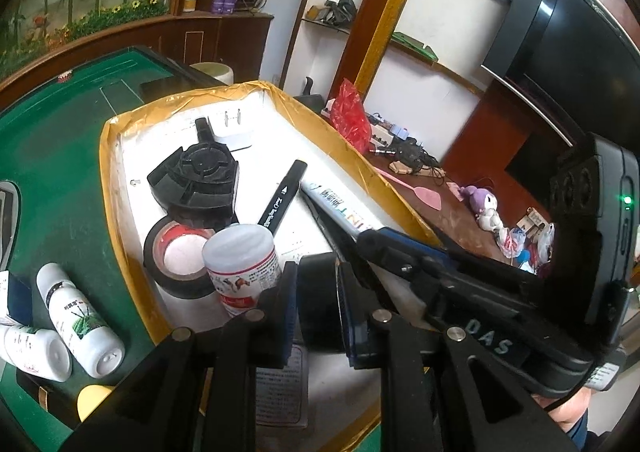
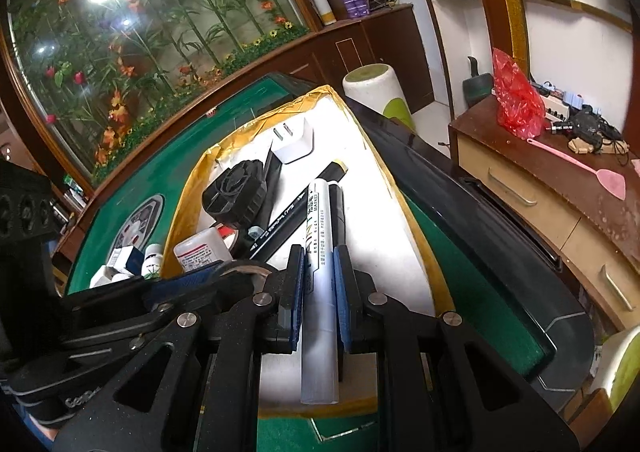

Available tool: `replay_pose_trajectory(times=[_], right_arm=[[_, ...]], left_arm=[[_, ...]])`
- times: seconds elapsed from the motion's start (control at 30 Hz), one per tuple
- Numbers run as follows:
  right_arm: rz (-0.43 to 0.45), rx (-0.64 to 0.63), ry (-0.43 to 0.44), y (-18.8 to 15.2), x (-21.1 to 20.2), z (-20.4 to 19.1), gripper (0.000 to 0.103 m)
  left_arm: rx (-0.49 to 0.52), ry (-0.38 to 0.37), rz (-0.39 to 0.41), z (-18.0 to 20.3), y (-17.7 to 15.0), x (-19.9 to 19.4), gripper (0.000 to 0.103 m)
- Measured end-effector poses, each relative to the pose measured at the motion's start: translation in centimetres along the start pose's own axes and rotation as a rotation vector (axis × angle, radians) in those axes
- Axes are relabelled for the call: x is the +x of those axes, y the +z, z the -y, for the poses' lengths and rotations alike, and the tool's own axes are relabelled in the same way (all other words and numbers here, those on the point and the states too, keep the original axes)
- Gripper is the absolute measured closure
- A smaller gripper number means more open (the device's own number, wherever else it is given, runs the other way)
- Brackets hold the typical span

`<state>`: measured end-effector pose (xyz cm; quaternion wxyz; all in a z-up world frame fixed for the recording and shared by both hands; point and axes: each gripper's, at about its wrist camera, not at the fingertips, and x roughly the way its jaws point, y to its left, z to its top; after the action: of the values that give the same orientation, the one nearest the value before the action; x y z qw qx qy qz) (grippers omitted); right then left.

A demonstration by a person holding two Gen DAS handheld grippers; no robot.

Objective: Organize rigid objects
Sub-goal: 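Open both tools to drop the tape roll and PAINT marker into the tray, then grasp the black gold-banded tube with the right tool while the left grasps a white plug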

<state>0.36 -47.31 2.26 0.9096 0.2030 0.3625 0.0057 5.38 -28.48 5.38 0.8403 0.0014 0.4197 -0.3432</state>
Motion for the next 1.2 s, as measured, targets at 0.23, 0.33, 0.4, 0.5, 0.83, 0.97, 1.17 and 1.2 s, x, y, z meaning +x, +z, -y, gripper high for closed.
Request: replay_pose_trajectory(times=[0.23, 0.33, 0.4, 0.5, 0.83, 0.97, 1.17, 1.2], right_arm=[[0.015, -0.02, -0.039, -0.1, -0.5, -0.4, 0.078], [0.038, -0.005, -0.043, 0.2, -1.4, -0.4, 0.074], [0.051, 0.011, -0.033, 0.4, -2.0, -0.3, 0.074], [0.055, 0.012, -0.01, 0.4, -2.8, -0.8, 0.074], [0.042, -0.089, 0.072, -0.1, -4.2, -6.4, 0.074], [0.001, -0.163, 0.115, -0.9, -3.8, -9.4, 0.074], [-0.075, -0.304, 0.215, -3.0, -2.4, -14.9, 0.074], [-0.094, -0.319, 0.233, -3.3, -2.0, -15.6, 0.074]], left_arm=[[-0.001, -0.028, -0.009, 0.0, 0.1, -0.3, 0.072], [-0.012, -0.051, 0.004, -0.2, 0.1, -1.0, 0.062], [-0.009, -0.056, 0.027, -0.2, 0.0, -1.9, 0.058], [-0.009, -0.063, 0.06, -0.5, -0.1, -3.4, 0.054], [-0.055, 0.057, 0.158, -7.0, -0.9, -10.9, 0.052], [-0.078, 0.172, 0.162, -12.7, -2.9, -14.3, 0.035], [-0.211, 0.354, 0.136, -21.1, -5.0, -16.0, 0.035], [-0.221, 0.348, 0.103, -22.0, -5.0, -15.3, 0.035]])
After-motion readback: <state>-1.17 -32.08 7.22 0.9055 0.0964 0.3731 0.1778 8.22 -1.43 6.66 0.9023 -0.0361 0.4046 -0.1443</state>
